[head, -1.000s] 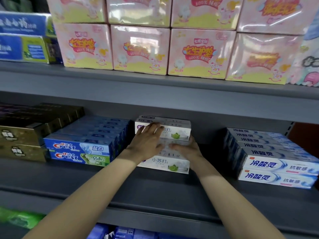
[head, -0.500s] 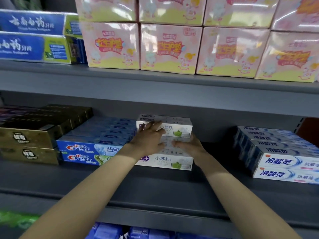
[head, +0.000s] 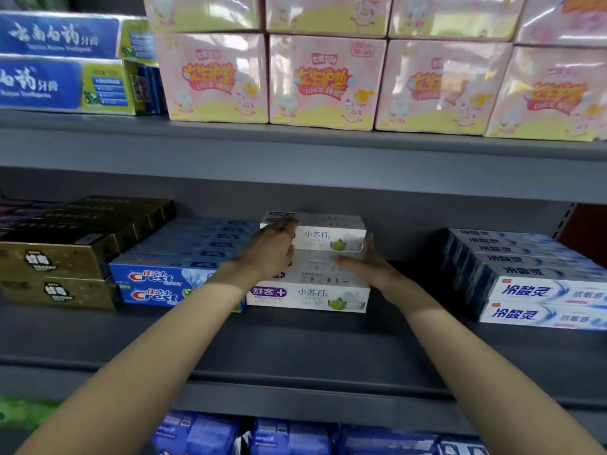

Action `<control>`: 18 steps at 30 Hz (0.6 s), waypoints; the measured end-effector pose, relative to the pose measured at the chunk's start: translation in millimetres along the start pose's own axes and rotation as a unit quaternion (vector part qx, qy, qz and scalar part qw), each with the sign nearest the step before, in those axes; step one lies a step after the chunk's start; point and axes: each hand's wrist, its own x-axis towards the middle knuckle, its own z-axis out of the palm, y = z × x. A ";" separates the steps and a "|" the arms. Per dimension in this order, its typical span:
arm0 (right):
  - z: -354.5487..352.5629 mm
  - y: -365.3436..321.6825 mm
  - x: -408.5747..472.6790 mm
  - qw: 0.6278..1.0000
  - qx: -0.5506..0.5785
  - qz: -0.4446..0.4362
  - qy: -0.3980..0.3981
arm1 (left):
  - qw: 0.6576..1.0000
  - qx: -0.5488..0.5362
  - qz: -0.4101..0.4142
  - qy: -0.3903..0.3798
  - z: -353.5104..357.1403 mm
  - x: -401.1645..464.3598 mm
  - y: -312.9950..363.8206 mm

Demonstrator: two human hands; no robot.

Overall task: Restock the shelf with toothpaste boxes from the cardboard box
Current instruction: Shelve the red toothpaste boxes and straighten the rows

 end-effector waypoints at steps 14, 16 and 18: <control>0.5 -22.1 21.9 0.995 0.007 -0.024 0.094 | 0.961 -0.230 -0.155 -0.023 -13.0 27.8 -41.0; 2.1 -19.4 24.2 0.995 0.021 -0.022 0.096 | 0.952 -0.259 -0.158 -0.032 -12.1 30.3 -45.0; 3.6 -15.0 23.3 0.994 0.043 -0.023 0.095 | 0.945 -0.284 -0.155 -0.037 -13.2 28.8 -48.8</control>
